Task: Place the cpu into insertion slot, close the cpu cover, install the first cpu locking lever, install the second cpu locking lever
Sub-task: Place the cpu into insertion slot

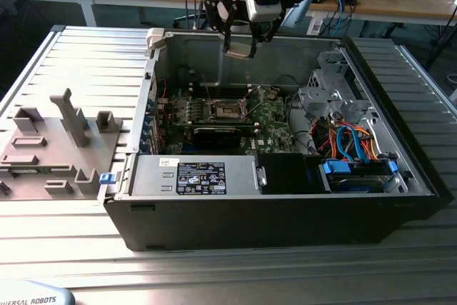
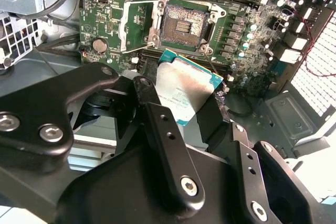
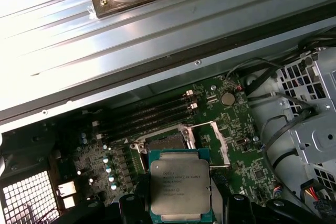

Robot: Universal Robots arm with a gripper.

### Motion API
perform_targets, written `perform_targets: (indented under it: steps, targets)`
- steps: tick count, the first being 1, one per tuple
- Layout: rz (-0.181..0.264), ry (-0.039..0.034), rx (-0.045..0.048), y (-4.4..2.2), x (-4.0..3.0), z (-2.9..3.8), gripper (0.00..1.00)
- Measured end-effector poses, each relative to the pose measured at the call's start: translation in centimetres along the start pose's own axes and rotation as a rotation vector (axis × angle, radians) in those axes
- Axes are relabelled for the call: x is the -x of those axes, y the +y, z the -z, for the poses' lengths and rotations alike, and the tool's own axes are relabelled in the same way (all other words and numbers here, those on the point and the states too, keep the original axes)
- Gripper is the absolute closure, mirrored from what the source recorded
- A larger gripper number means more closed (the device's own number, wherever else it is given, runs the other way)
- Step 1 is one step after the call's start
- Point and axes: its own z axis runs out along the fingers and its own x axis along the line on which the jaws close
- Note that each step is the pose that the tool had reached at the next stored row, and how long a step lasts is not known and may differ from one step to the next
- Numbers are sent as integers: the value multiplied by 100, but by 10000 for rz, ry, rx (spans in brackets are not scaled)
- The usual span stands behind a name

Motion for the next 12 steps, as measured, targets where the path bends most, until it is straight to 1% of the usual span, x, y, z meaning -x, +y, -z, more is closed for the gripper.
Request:
perform_targets:
  steps: [12]
  targets:
    - [-154,-13,3,0,0,0,46]
